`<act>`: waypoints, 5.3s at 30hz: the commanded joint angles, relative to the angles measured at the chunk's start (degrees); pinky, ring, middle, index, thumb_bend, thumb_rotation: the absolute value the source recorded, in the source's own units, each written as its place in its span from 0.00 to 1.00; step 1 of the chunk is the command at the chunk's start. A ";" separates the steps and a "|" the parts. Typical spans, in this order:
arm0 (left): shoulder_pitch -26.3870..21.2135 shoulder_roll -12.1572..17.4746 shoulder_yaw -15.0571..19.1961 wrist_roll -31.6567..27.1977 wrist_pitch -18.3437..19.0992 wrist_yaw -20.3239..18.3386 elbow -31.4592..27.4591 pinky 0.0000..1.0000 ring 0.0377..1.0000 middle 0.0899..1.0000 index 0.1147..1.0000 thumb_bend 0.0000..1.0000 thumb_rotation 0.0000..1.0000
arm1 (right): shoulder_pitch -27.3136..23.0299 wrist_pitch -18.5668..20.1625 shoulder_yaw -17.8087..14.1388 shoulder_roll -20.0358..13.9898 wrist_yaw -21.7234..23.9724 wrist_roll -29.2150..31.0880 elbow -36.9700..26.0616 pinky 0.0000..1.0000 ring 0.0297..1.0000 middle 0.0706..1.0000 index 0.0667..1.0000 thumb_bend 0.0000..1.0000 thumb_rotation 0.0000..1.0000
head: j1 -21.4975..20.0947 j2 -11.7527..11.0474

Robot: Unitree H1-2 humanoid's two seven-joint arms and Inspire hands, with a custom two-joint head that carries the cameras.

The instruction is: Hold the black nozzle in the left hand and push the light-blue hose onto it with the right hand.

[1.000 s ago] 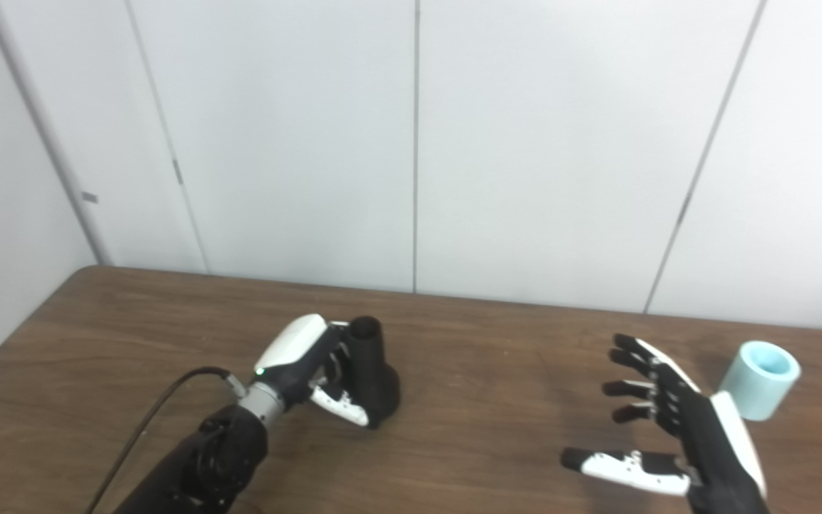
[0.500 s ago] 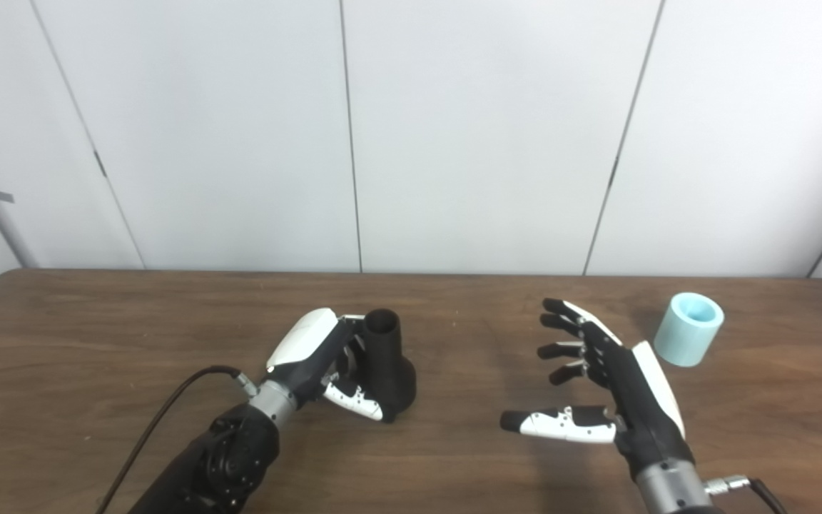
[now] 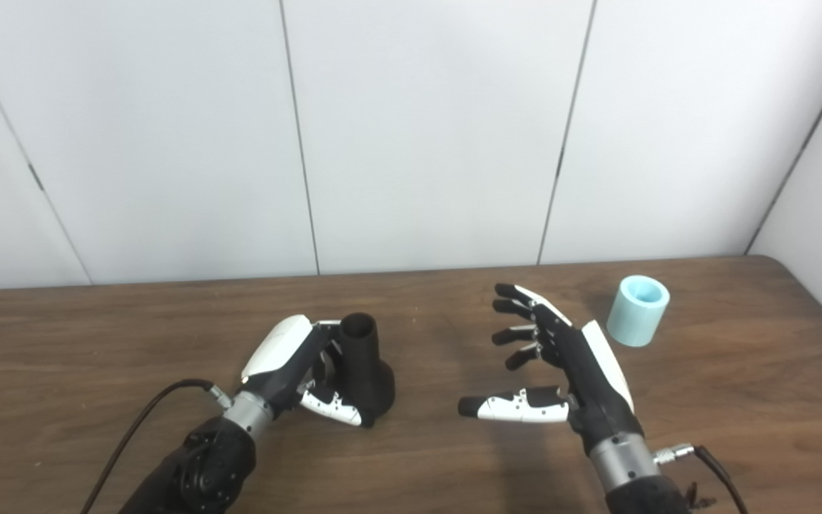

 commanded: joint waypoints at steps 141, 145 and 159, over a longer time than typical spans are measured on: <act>1.64 1.88 0.34 1.72 -4.66 -0.09 3.31 0.38 0.45 0.40 0.45 0.52 0.00 | -47.75 6.52 13.44 -22.55 28.37 -18.98 22.82 0.13 0.17 0.42 0.44 0.53 0.00 | 1.07 -4.20; 1.45 0.95 -0.21 2.04 -3.03 -0.50 2.59 0.39 0.46 0.39 0.45 0.52 0.00 | -50.08 6.50 15.03 -21.33 32.15 -17.89 18.92 0.30 0.32 0.39 0.47 0.53 0.00 | 4.99 -3.20; 0.00 -1.18 -1.55 2.32 2.03 -1.98 1.47 0.32 0.39 0.37 0.46 0.52 0.00 | -57.89 3.20 21.44 -19.49 38.09 -17.94 20.56 0.26 0.29 0.37 0.47 0.53 0.00 | 8.98 -1.77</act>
